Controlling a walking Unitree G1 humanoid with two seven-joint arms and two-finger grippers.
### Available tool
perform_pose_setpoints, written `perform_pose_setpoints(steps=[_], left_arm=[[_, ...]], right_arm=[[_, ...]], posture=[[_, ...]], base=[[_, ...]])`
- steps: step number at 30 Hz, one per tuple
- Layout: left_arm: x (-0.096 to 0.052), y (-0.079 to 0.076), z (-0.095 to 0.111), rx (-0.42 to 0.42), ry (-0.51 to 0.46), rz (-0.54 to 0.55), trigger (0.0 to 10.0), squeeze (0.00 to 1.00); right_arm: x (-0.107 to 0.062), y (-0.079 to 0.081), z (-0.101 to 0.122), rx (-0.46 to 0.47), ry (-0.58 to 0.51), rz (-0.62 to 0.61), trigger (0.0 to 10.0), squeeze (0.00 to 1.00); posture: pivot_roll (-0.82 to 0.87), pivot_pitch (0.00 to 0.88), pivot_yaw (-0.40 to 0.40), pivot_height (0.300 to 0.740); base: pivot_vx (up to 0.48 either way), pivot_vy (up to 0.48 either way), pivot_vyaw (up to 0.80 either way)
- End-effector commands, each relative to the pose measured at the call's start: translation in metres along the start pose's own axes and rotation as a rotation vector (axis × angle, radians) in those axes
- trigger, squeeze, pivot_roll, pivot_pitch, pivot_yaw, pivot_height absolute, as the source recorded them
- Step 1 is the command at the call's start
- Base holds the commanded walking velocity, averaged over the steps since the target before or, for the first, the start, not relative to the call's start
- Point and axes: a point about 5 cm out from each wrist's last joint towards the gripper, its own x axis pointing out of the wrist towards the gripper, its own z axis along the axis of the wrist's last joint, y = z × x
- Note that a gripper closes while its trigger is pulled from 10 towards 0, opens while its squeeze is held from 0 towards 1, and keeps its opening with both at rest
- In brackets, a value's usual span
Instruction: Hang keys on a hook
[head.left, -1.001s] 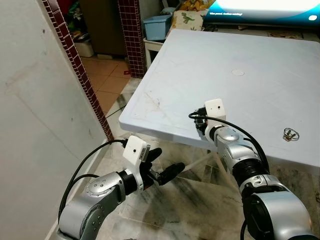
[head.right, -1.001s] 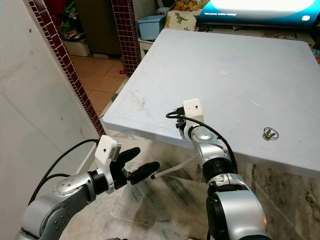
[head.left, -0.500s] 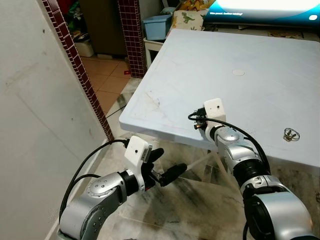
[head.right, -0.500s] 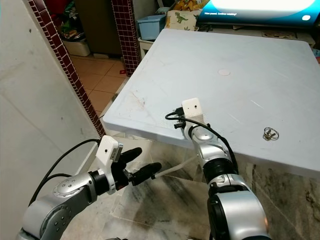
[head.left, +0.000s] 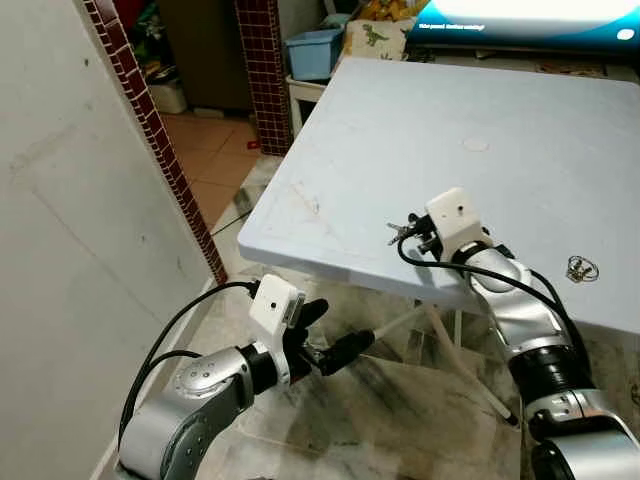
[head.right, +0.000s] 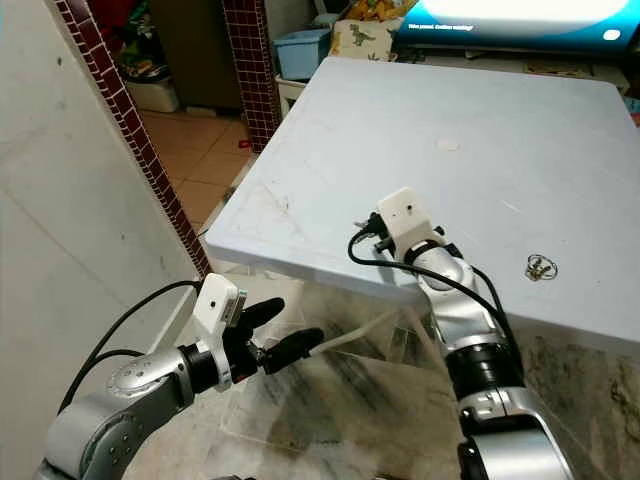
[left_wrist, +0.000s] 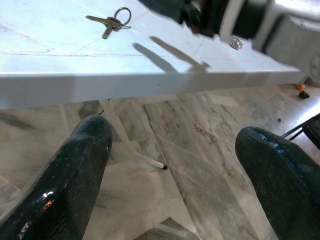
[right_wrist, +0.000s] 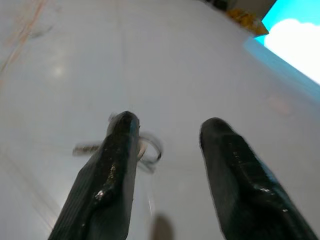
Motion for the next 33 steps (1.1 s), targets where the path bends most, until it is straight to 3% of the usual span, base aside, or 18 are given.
perform_pose_setpoints(steps=[1,7,17,19,20,21,22,33], left_arm=[[-0.001,-0.001,0.003,0.008,0.000,-0.008,10.0,0.00],[-0.001,-0.001,0.002,0.008,0.004,-0.012,10.0,0.00],[-0.002,0.000,0.003,0.011,0.006,-0.011,10.0,0.00],[-0.002,0.000,0.003,0.013,0.007,-0.011,10.0,0.00],[-0.002,0.000,0.003,0.015,0.008,-0.011,10.0,0.00],[-0.002,0.000,0.003,0.016,0.008,-0.012,10.0,0.00],[-0.002,0.000,0.003,0.016,0.007,-0.011,10.0,0.00],[-0.001,0.000,0.005,0.023,0.007,-0.015,10.0,0.00]], right_arm=[[-0.004,-0.003,-0.003,0.015,0.008,0.009,10.0,1.00],[-0.014,-0.009,-0.020,0.031,0.059,0.032,10.0,1.00],[-0.018,-0.006,-0.027,0.011,0.045,0.057,10.0,0.99],[-0.018,-0.005,-0.028,0.001,0.032,0.065,10.0,0.61],[-0.019,-0.005,-0.029,-0.003,0.024,0.060,10.0,0.48],[-0.019,-0.005,-0.029,-0.003,0.023,0.059,10.0,0.48],[-0.019,-0.006,-0.032,-0.001,0.028,0.056,10.0,0.00],[-0.004,-0.011,-0.026,-0.014,0.016,0.024,10.0,0.00]], posture=[[0.03,0.080,0.084,0.740],[0.03,0.076,0.087,0.740],[0.03,0.079,0.092,0.740],[0.03,0.079,0.093,0.740],[0.03,0.079,0.093,0.740],[0.03,0.079,0.093,0.740],[0.04,0.078,0.094,0.740],[0.05,0.079,0.101,0.740]], base=[[0.000,0.000,0.00],[0.000,0.000,0.00],[0.000,0.000,0.00],[0.000,0.000,0.00],[0.000,0.000,0.00],[0.000,0.000,0.00],[0.000,0.000,0.00],[0.000,0.000,0.00]])
